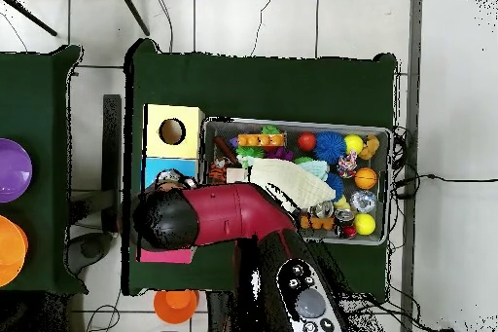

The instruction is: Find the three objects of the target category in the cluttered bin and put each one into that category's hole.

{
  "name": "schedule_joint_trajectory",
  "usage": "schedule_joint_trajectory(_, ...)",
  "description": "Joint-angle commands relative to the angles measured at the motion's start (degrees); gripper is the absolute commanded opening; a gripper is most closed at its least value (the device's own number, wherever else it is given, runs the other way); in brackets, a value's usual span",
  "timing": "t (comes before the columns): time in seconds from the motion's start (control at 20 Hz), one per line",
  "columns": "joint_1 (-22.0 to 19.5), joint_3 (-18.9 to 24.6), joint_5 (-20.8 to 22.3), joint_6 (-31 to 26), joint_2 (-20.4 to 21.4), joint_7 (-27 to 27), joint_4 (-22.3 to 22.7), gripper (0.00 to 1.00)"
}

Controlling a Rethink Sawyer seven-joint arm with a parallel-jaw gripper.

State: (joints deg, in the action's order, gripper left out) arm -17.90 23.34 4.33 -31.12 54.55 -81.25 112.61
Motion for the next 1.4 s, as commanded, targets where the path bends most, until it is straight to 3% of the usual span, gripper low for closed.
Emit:
schedule_joint_trajectory(0.05, -0.71, -1.36, 3.48, -7.01, -2.61, -2.54, -1.72, 0.00)
schedule_joint_trajectory(0.35, -1.14, -0.29, 3.16, -1.38, -3.47, -3.57, 0.62, 0.00)
schedule_joint_trajectory(0.7, -3.20, 2.01, 3.42, 9.54, -3.59, -4.44, 3.72, 0.00)
schedule_joint_trajectory(1.4, -2.28, 0.81, 5.37, 15.93, -7.70, -5.02, 3.27, 0.00)
